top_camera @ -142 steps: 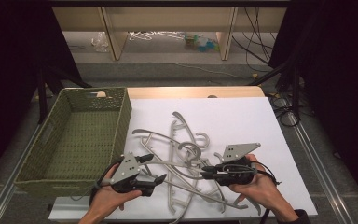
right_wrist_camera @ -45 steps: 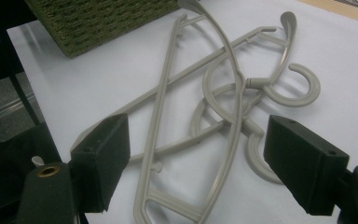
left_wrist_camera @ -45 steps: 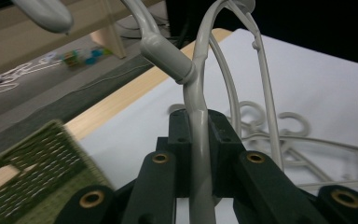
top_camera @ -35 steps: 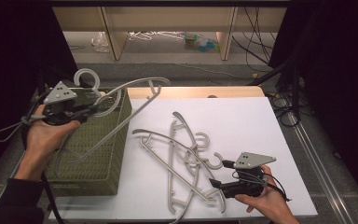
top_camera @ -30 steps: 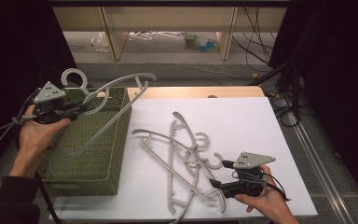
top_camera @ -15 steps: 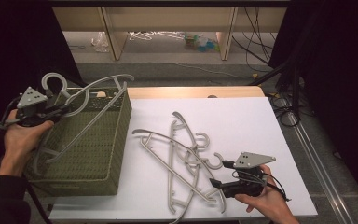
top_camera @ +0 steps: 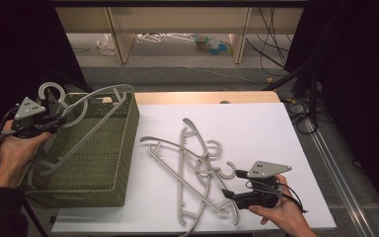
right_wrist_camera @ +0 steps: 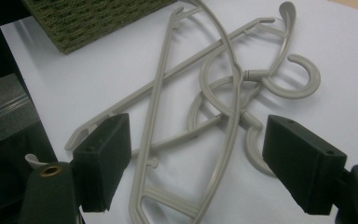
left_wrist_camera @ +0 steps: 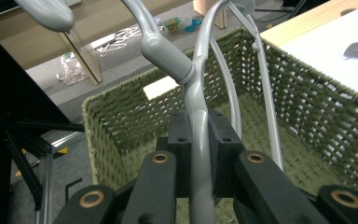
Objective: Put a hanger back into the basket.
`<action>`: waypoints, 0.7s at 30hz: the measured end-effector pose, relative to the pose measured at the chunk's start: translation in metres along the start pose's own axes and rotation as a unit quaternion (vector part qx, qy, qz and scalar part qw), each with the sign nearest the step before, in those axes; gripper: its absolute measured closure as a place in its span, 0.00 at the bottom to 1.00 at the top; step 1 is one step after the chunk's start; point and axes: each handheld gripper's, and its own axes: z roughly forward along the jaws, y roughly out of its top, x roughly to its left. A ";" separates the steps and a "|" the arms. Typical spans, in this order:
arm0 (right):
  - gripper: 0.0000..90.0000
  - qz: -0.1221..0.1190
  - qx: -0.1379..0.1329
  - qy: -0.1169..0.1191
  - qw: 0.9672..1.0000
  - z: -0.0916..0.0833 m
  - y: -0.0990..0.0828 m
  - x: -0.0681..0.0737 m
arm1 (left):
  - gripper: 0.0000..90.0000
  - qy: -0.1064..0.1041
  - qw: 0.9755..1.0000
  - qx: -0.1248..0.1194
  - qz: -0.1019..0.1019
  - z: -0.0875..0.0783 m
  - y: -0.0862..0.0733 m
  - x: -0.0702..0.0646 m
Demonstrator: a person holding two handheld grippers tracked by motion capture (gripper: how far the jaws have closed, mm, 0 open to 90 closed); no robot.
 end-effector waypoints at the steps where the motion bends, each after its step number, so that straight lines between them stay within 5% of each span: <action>1: 0.28 0.001 0.001 0.001 1.000 0.000 0.000 0.000 | 0.90 0.000 1.000 0.003 0.002 0.000 -0.002 0.001; 15: 0.28 0.002 0.002 0.001 1.000 0.001 0.000 0.000 | 0.90 -0.012 0.999 0.040 0.011 0.012 -0.022 0.001; 21: 0.28 0.001 0.003 0.002 1.000 0.001 0.000 0.000 | 0.89 -0.021 0.996 0.085 0.028 0.022 -0.025 -0.004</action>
